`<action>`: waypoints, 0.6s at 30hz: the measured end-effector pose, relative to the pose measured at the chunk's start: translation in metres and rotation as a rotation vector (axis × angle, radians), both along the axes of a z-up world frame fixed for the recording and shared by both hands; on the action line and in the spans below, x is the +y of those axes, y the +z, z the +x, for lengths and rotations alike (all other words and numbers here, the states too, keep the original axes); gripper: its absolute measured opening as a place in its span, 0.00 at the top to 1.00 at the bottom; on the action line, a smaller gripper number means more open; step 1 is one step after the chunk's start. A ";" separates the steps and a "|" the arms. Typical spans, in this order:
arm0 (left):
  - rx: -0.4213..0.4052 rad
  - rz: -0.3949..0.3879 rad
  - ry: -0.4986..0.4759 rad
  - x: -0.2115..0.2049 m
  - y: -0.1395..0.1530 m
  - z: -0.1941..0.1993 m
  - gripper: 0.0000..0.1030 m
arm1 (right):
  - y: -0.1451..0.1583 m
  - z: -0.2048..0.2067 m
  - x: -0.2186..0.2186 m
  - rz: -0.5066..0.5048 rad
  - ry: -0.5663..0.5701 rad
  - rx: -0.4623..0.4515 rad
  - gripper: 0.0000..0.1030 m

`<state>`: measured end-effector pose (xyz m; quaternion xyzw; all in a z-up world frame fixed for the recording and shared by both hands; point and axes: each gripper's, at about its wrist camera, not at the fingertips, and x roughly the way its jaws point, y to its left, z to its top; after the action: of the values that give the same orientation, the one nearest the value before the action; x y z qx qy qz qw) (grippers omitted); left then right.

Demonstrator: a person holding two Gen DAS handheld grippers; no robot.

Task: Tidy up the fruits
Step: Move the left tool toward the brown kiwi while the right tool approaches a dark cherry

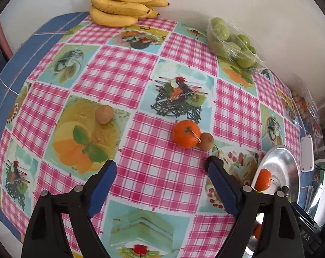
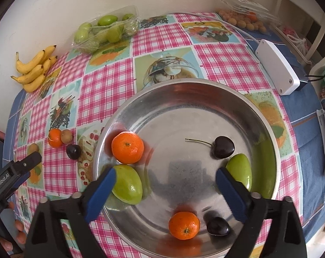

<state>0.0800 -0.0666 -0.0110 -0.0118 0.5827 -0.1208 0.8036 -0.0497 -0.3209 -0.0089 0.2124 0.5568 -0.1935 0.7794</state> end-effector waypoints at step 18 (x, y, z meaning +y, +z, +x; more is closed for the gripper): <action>-0.082 -0.013 0.049 0.024 0.012 0.015 0.06 | -0.001 0.007 0.013 0.002 0.046 -0.023 0.00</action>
<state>0.0949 -0.0430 0.0007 -0.0262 0.5481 -0.1054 0.8293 -0.0430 -0.3082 -0.0098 0.2025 0.5529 -0.1724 0.7897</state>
